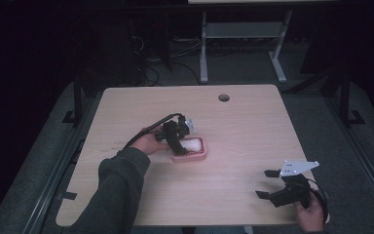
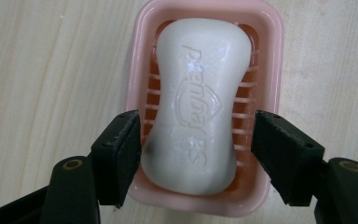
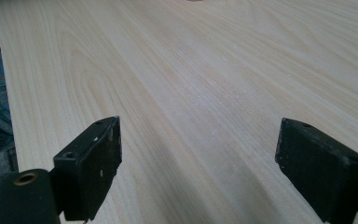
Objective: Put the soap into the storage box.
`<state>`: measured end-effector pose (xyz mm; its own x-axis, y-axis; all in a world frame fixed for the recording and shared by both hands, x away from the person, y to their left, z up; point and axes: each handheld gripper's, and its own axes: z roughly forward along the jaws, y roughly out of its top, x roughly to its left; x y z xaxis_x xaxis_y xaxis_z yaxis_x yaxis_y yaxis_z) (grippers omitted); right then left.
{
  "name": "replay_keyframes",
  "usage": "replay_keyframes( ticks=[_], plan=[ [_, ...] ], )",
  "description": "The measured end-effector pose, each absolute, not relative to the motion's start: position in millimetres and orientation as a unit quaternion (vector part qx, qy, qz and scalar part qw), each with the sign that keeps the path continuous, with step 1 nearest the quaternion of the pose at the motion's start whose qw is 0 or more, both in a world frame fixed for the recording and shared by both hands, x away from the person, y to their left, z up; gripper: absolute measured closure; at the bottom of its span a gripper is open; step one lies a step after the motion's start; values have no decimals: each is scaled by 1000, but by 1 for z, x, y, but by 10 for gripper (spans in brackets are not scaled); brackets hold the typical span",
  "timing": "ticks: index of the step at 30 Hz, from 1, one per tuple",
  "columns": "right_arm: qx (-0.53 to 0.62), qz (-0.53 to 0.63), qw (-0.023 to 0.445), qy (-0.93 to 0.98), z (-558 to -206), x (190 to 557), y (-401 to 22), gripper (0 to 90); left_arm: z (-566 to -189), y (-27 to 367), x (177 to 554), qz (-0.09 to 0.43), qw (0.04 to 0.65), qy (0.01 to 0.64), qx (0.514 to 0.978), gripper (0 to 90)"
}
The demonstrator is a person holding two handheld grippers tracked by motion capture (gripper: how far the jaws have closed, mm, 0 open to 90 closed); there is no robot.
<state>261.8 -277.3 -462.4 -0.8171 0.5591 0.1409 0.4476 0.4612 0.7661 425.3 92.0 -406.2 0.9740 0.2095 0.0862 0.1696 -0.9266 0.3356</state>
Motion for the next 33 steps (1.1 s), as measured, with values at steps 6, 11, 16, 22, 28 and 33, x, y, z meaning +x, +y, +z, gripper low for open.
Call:
replay_keyframes(
  ticks=[6,11,16,22,28,33],
  plan=[
    [297,426,65,852,-463,262,-277,141,-398,102,421,65,178,103,976,318],
    [299,426,65,851,-463,262,-277,142,-394,108,417,70,185,108,974,315],
    [301,425,66,851,-463,262,-277,141,-391,114,412,69,191,110,973,309],
    [305,424,67,850,-462,262,-277,142,-391,119,407,72,193,113,972,308],
    [307,424,68,850,-462,262,-278,142,-391,126,403,74,198,119,970,307],
    [307,423,69,850,-462,262,-278,142,-390,130,400,72,191,121,971,298]
  ],
)
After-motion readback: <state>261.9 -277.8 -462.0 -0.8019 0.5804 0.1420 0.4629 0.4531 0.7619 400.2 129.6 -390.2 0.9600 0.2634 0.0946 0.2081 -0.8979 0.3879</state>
